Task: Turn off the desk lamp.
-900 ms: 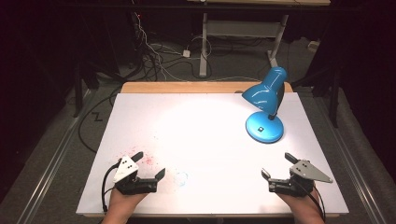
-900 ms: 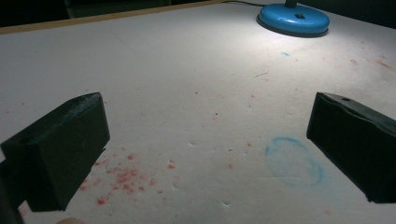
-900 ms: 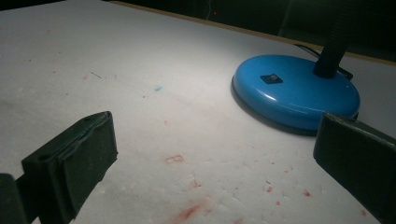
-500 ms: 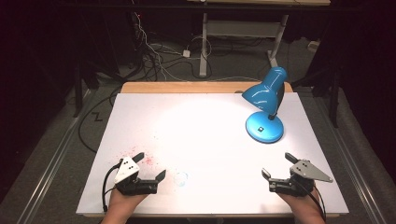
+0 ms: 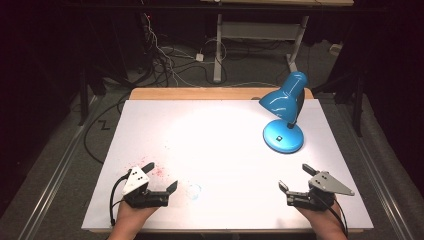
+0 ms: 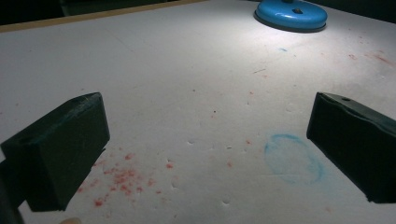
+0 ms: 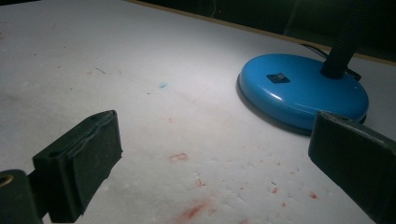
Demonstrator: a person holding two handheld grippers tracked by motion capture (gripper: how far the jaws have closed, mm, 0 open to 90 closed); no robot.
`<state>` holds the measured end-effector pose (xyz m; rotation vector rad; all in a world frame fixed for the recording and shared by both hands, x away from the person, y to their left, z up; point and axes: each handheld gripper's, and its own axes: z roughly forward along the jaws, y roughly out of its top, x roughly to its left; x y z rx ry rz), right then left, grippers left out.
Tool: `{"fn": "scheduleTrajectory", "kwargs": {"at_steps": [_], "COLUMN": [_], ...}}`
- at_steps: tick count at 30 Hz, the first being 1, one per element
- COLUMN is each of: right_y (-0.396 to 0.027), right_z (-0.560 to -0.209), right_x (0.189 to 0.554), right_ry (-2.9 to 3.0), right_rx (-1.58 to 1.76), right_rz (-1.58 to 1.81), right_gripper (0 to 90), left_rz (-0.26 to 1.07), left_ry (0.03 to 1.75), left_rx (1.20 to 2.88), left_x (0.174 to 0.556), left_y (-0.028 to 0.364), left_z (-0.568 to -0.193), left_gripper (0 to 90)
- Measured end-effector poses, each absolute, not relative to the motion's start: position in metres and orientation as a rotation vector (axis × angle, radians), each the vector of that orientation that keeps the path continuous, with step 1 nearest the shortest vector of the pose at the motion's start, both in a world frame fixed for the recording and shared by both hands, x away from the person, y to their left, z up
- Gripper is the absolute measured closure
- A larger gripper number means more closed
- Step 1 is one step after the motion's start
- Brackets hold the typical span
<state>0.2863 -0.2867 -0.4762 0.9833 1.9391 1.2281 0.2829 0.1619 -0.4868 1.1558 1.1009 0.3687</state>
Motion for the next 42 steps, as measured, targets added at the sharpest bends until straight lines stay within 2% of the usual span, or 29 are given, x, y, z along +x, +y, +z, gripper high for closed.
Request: {"fn": "scheduleTrajectory", "kwargs": {"at_steps": [12, 20, 31, 32, 33, 42], "right_y": [-0.2865, -0.2871, -0.2862, -0.2862, -0.2858, -0.2863], "right_z": [-0.4748, -0.4753, -0.4775, -0.4775, -0.4774, -0.4771], "right_x": [0.2834, 0.2843, 0.2853, 0.2853, 0.2855, 0.2868], "right_ry": [1.937, 1.948, 1.97, 1.97, 1.971, 1.981], "right_rx": [0.991, 1.002, 0.998, 0.998, 1.009, 1.013], "right_rz": [1.227, 1.239, 1.256, 1.256, 1.256, 1.244], "right_gripper": [17.3, 29.8, 53.6, 53.6, 58.1, 72.5], "left_rz": [0.376, 0.37, 0.365, 0.365, 0.364, 0.362], "left_ry": [1.099, 1.106, 1.11, 1.11, 1.11, 1.113], "left_rx": [1.149, 1.138, 1.142, 1.142, 1.141, 1.137], "left_x": [0.2812, 0.2816, 0.2821, 0.2821, 0.2822, 0.2823], "left_y": [0.1647, 0.1658, 0.1656, 0.1656, 0.1657, 0.1659], "left_z": [-0.4852, -0.4852, -0.4863, -0.4863, -0.4863, -0.4863], "left_gripper": [0.0, 0.0, 0.0, 0.0, 0.0, 0.0]}}
